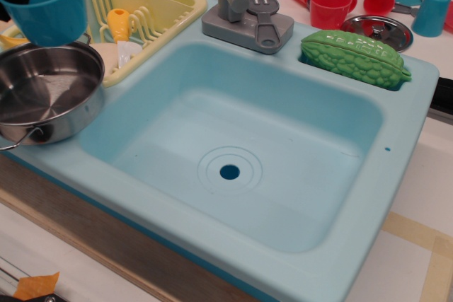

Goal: Put cup into pot or pan

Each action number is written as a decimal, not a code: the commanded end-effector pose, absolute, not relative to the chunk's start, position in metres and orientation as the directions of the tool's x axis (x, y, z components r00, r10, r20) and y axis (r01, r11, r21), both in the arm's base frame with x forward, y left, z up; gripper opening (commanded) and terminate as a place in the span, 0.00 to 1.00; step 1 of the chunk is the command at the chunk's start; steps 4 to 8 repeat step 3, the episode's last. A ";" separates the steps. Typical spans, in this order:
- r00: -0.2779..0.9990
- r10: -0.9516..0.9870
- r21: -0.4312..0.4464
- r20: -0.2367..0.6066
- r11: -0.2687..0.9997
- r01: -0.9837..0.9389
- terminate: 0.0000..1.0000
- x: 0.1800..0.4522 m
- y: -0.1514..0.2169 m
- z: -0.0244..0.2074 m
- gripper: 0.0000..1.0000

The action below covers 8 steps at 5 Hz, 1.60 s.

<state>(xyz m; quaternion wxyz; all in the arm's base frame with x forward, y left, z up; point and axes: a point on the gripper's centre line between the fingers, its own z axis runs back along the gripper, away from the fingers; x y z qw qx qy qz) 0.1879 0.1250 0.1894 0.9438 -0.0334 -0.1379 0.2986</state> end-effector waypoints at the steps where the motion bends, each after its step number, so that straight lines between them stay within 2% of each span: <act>1: 0.787 0.574 -0.163 0.229 0.819 -0.550 0.00 0.178 0.140 0.180 1.00; 2: 0.787 0.574 -0.163 0.229 0.819 -0.550 0.00 0.178 0.140 0.180 1.00; 3: 0.787 0.574 -0.163 0.229 0.819 -0.550 1.00 0.178 0.140 0.180 1.00; 8: 0.787 0.574 -0.163 0.229 0.819 -0.550 1.00 0.178 0.140 0.180 1.00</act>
